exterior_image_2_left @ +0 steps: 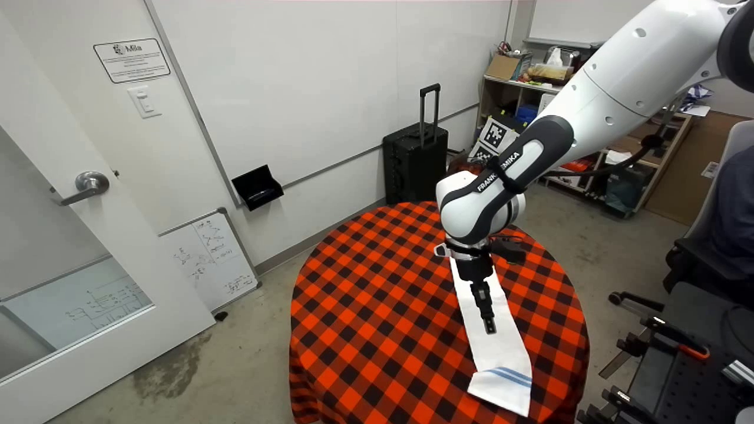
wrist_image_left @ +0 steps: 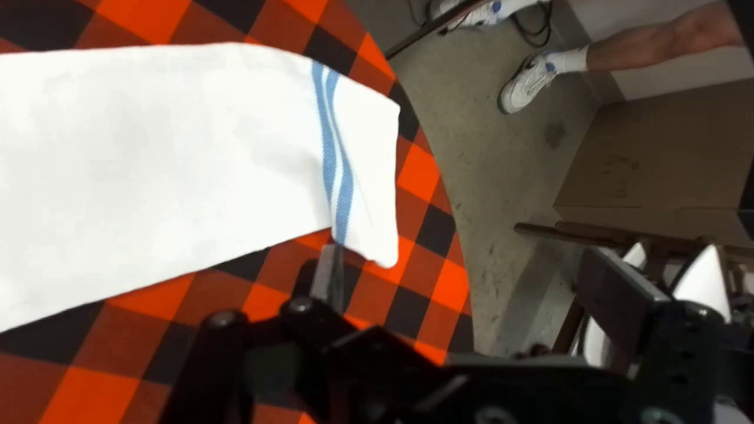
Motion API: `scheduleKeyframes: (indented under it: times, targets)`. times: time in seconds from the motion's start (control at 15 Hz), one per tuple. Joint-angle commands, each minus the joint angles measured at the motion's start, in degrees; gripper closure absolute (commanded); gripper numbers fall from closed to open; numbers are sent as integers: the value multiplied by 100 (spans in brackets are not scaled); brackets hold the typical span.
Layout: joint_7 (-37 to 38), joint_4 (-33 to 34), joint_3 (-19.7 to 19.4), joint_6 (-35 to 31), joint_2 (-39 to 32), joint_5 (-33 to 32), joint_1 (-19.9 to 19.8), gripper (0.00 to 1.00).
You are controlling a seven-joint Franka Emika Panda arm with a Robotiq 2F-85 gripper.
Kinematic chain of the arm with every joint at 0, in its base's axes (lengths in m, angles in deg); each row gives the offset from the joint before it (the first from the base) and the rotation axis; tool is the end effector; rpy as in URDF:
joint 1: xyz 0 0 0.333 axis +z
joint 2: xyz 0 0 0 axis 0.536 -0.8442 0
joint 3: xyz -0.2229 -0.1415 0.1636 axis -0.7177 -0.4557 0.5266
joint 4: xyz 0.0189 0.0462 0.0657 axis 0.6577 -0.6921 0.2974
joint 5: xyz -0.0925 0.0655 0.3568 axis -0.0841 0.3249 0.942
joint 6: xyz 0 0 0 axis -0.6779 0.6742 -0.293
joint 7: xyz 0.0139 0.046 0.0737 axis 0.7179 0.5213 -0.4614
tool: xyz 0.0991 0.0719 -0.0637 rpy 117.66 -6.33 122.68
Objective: Unfold the towel and lay it out on the table.
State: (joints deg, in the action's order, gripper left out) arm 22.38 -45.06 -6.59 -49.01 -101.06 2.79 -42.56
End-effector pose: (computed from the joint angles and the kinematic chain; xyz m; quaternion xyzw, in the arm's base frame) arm 0.5075 0.0518 0.0621 -0.8931 -0.3322 0.2299 0.1977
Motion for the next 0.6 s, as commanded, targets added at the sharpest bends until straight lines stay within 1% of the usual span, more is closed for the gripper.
scheduleKeyframes:
  times: [0.0, 0.2, 0.33, 0.4, 0.53]
  targets:
    - [224, 397, -167, -531, 55, 404, 5, 0]
    - [339, 779, -335, -999, 69, 535, -118, 0]
    - [533, 862, -590, -1421, 160, 363, -90, 0]
    - [676, 852, -802, -1546, 240, 148, -26, 0]
    - [791, 778, -1040, -1566, 414, -76, -76, 0]
